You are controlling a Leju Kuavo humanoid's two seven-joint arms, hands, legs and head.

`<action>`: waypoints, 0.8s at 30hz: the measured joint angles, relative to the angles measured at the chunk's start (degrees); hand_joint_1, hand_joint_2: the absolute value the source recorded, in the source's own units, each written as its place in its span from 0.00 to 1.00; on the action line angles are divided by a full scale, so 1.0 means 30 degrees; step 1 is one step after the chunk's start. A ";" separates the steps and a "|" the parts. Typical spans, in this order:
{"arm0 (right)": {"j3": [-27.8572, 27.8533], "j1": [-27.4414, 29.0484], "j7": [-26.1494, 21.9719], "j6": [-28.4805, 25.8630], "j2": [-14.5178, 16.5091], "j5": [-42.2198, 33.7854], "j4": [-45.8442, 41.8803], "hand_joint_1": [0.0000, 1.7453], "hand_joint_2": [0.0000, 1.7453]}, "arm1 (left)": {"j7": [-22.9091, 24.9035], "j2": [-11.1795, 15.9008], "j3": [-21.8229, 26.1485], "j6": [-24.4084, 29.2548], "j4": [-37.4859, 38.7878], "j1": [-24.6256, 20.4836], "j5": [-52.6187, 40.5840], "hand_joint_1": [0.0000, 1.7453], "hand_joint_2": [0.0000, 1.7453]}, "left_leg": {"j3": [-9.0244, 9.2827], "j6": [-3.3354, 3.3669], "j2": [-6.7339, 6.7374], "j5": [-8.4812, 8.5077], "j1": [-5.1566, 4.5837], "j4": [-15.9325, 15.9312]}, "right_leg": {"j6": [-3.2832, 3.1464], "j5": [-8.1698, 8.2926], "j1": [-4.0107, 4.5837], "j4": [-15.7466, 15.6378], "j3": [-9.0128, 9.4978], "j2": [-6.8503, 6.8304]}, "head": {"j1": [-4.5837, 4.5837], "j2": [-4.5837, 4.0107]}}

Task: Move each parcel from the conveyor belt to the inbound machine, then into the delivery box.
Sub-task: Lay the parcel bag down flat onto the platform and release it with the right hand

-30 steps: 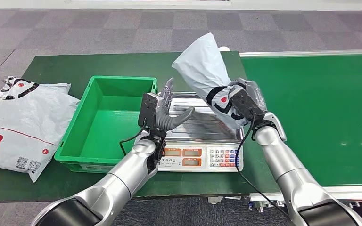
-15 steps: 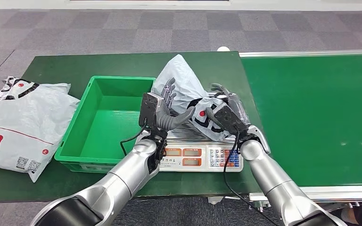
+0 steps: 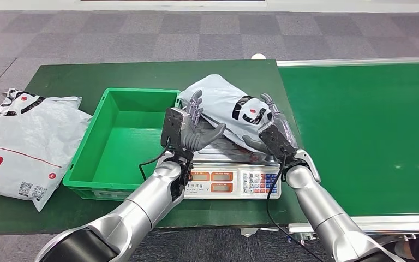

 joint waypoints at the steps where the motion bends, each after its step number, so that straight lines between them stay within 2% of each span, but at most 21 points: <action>1: 0.0000 0.0004 0.0000 0.0000 -0.0007 0.0000 0.0000 0.00 1.00 | 0.0000 0.0000 0.0000 0.0000 0.0004 -0.0003 0.0000 0.00 1.00 | 0.0000 0.0000 0.0000 0.0000 0.0000 0.0000 | 0.0000 0.0000 0.0000 0.0000 0.0000 0.0000 | 0.0000 0.0000; 22: -0.0029 0.0090 -0.0058 0.0257 -0.0127 -0.0270 0.0004 0.00 1.00 | 0.0056 -0.0004 -0.0006 0.0108 0.0078 -0.0040 -0.0211 0.00 1.00 | 0.0004 0.0000 0.0000 0.0000 -0.0001 0.0002 | 0.0000 0.0000 -0.0002 -0.0003 -0.0010 0.0001 | -0.0002 0.0000; 24: -0.0551 0.0285 -0.0664 0.2174 -0.0277 -0.2214 0.0229 0.00 0.50 | 0.0357 -0.0004 -0.0232 0.0676 0.0109 -0.0054 -0.1263 0.00 1.00 | 0.0009 0.0004 -0.0013 -0.0002 -0.0002 0.0006 | 0.0002 -0.0002 -0.0003 -0.0013 -0.0014 -0.0014 | -0.0005 0.0000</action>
